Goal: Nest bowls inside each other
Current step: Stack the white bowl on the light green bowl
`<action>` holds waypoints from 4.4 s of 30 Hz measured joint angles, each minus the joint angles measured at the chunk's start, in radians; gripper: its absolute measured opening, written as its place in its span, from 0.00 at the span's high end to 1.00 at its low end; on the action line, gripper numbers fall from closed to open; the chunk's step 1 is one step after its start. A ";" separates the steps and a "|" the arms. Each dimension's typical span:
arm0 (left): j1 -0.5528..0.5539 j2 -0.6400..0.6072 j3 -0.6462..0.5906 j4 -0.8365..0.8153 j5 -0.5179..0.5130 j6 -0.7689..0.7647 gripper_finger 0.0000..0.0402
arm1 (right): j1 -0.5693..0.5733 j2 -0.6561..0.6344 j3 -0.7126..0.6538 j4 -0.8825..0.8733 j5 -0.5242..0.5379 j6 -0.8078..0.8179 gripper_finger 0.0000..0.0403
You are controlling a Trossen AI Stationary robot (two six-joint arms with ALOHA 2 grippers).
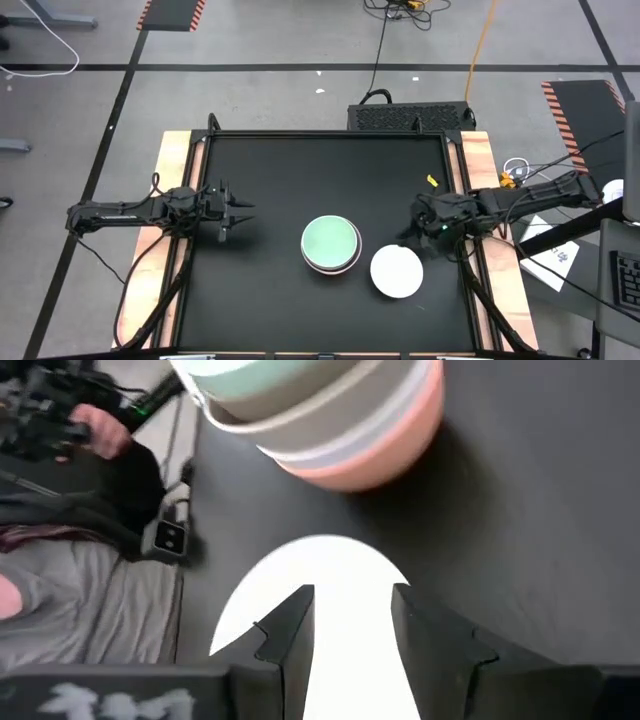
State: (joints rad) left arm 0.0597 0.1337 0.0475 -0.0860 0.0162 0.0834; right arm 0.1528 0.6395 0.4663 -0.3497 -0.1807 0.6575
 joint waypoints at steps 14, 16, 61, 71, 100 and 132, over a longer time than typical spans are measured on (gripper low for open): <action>0.000 0.000 0.000 0.001 0.000 -0.003 0.64 | 0.000 0.012 0.006 -0.167 -0.059 0.137 0.69; 0.000 0.000 0.000 0.001 0.000 -0.003 0.64 | 0.000 0.022 0.006 -0.174 -0.062 0.145 0.69; 0.000 0.000 0.000 0.001 0.000 -0.005 0.64 | -0.003 0.267 0.005 -0.180 -0.052 0.063 0.97; 0.000 0.000 0.000 0.000 0.001 -0.005 0.64 | -0.003 0.267 0.005 -0.125 -0.014 0.036 0.99; 0.000 0.000 0.001 0.000 0.001 -0.010 0.64 | -0.001 0.026 0.005 -0.007 0.088 -0.159 1.00; 0.000 0.004 0.001 -0.003 0.001 -0.011 0.64 | -0.001 -0.189 -0.033 -0.057 0.347 -0.367 1.00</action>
State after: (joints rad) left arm 0.0593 0.1375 0.0483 -0.0891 0.0170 0.0723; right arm 0.1520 0.4501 0.4332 -0.4065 0.1664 0.2908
